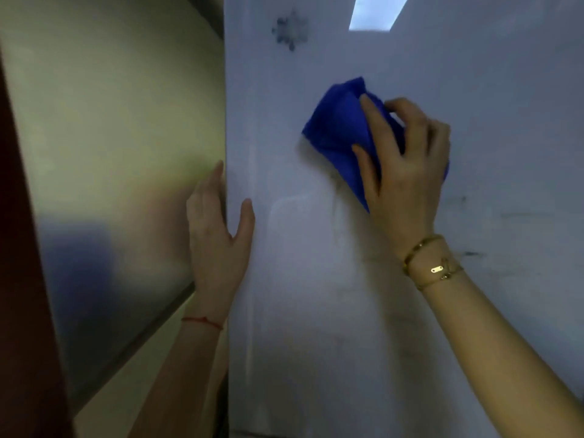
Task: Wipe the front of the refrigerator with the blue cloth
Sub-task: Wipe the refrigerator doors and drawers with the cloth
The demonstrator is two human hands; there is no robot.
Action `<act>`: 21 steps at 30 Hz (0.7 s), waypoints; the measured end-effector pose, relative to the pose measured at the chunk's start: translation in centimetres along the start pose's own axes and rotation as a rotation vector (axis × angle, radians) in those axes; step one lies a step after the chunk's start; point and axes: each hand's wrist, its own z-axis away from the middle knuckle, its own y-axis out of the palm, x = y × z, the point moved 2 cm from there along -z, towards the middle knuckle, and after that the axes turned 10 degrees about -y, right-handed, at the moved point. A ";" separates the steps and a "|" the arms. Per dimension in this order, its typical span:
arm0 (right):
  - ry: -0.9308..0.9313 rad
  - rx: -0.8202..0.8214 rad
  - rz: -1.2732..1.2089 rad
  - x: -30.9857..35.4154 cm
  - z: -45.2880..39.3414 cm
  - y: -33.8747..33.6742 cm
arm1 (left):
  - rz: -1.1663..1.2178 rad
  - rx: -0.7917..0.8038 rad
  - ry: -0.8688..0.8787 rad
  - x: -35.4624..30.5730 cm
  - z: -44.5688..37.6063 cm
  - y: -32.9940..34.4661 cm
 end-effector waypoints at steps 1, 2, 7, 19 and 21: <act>-0.061 0.023 0.018 0.3 -0.3 0.9 | 0.042 0.016 -0.038 0.3 -0.4 0.4; -0.126 0.051 0.037 0.8 -0.2 1.6 | 0.092 0.031 -0.079 0.6 -0.8 0.8; -0.347 0.133 0.071 2.3 4.1 2.1 | 0.256 0.106 -0.115 2.1 -0.9 2.2; -0.258 0.069 0.074 2.6 2.7 3.1 | 0.304 0.105 -0.121 3.1 -1.0 2.7; -0.378 0.153 0.077 3.2 6.8 1.8 | 0.305 0.103 -0.101 3.2 -1.0 2.7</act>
